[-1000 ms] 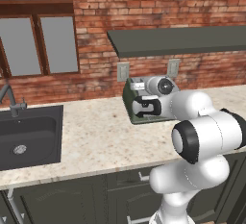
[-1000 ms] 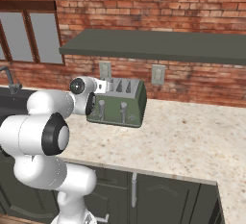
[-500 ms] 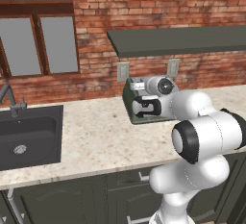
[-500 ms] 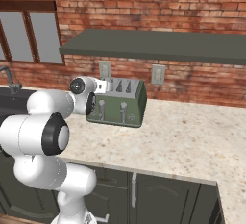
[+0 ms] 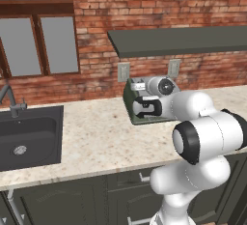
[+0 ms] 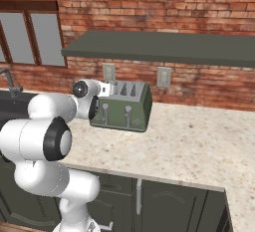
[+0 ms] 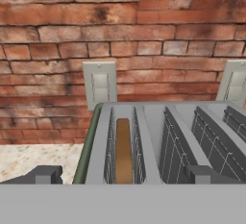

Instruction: Start the toaster. Once the lever pops up, take the bread to the plate on the dining counter.

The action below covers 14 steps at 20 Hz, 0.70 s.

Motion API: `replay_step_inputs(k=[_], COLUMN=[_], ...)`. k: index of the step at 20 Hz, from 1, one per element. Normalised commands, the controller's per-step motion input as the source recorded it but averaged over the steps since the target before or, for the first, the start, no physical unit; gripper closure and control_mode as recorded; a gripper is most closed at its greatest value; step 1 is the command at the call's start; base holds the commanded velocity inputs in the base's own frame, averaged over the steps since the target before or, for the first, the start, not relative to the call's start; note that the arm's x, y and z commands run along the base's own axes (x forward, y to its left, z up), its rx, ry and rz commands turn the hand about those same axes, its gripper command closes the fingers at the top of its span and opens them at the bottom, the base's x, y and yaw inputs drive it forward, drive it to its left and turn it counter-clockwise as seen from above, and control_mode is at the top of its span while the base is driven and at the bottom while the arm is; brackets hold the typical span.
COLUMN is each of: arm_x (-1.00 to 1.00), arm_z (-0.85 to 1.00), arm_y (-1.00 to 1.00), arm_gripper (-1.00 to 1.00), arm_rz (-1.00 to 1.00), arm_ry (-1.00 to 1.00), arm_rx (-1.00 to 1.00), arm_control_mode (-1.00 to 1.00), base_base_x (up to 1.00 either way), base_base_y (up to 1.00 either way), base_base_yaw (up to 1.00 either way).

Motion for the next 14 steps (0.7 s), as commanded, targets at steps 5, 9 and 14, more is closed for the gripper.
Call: replay_step_inputs(k=[5,9,14], arm_x=[0.0,0.0,0.0], arm_z=[0.0,0.0,0.0], arm_y=[0.0,0.0,0.0], arm_gripper=[-1.0,-1.0,-1.0], arm_rz=[0.0,0.0,0.0], arm_ry=[0.0,0.0,0.0], arm_rx=[0.0,0.0,0.0], arm_control_mode=[-1.0,-1.0,-1.0], base_base_x=[0.0,0.0,0.0], base_base_y=[0.0,0.0,0.0], base_base_yaw=[0.0,0.0,0.0])
